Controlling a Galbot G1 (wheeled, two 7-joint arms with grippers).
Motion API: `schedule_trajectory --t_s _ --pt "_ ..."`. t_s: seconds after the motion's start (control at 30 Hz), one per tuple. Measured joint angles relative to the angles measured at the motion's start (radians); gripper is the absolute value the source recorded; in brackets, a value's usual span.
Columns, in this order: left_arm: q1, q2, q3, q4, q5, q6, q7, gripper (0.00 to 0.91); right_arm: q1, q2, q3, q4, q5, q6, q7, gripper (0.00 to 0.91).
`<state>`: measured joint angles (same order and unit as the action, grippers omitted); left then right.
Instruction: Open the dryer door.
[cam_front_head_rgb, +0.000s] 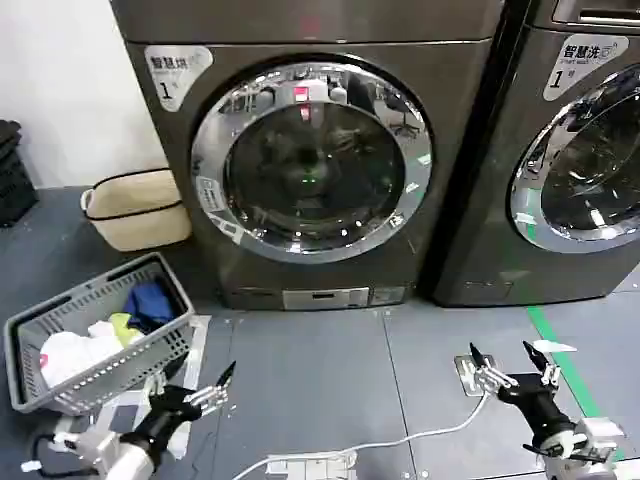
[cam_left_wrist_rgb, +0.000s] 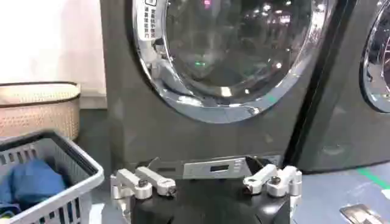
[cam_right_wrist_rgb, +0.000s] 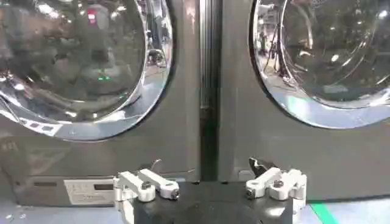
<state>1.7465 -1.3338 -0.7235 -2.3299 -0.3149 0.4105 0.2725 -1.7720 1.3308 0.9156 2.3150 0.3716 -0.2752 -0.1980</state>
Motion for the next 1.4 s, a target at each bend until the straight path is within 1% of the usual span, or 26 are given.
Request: schedule_trajectory --t_s 0.2,0.37,0.7,1.07,1.2,1.4 --pt "0.002 0.002 0.001 0.000 0.001 0.000 0.001 0.907 0.040 -0.092 -0.026 -0.019 0.091 0.049 -0.022 0.907" --pt "0.006 0.001 0.001 -0.001 0.003 0.000 0.001 0.907 0.090 -0.178 -0.082 -0.034 0.178 0.062 -0.021 0.907" --pt "0.015 0.002 0.001 -0.009 0.004 -0.002 0.002 0.907 0.236 -0.347 -0.242 -0.068 0.256 0.078 -0.016 0.907" --pt "0.031 0.005 0.005 -0.020 0.022 -0.011 0.003 0.907 0.499 -0.501 -0.468 -0.149 0.352 0.081 -0.022 0.907" --pt "0.039 -0.004 0.007 -0.025 0.031 -0.014 0.003 0.907 0.605 -0.537 -0.567 -0.179 0.384 0.081 -0.022 0.907" --pt "0.047 -0.014 0.008 -0.035 0.039 -0.015 0.003 0.907 0.788 -0.555 -0.708 -0.225 0.424 0.079 -0.020 0.907"
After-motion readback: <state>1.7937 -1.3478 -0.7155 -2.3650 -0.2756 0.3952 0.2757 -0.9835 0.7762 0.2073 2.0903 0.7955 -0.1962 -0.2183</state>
